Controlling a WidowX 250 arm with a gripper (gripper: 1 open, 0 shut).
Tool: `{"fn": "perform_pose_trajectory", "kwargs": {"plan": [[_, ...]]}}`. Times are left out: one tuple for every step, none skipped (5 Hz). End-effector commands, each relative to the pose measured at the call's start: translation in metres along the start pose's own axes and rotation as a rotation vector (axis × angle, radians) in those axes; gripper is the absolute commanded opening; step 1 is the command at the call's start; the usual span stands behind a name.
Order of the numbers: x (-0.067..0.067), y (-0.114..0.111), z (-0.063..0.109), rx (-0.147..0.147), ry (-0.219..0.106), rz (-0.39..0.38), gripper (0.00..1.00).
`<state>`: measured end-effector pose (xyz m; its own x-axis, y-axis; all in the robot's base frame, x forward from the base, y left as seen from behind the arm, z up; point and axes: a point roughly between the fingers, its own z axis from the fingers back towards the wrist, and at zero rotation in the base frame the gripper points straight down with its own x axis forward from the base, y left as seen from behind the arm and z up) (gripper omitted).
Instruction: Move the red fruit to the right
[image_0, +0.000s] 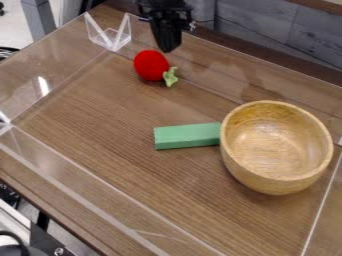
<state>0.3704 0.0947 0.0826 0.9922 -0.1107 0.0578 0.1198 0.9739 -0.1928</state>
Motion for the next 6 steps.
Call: {"fn": "perform_pose_trajectory", "kwargs": {"plan": [[-0.001,0.004,0.007,0.026,-0.038,0.018,1.0],[0.0,-0.006,0.024,0.026,-0.066,0.054,0.0],[-0.001,-0.007,0.024,0.03,-0.068,0.088,0.0],[0.004,-0.021,0.045,0.023,-0.103,0.108,0.0],[0.007,-0.028,0.065,0.009,-0.123,0.074,0.0],[0.005,-0.012,0.055,0.015,-0.1,0.061,1.0]]}}
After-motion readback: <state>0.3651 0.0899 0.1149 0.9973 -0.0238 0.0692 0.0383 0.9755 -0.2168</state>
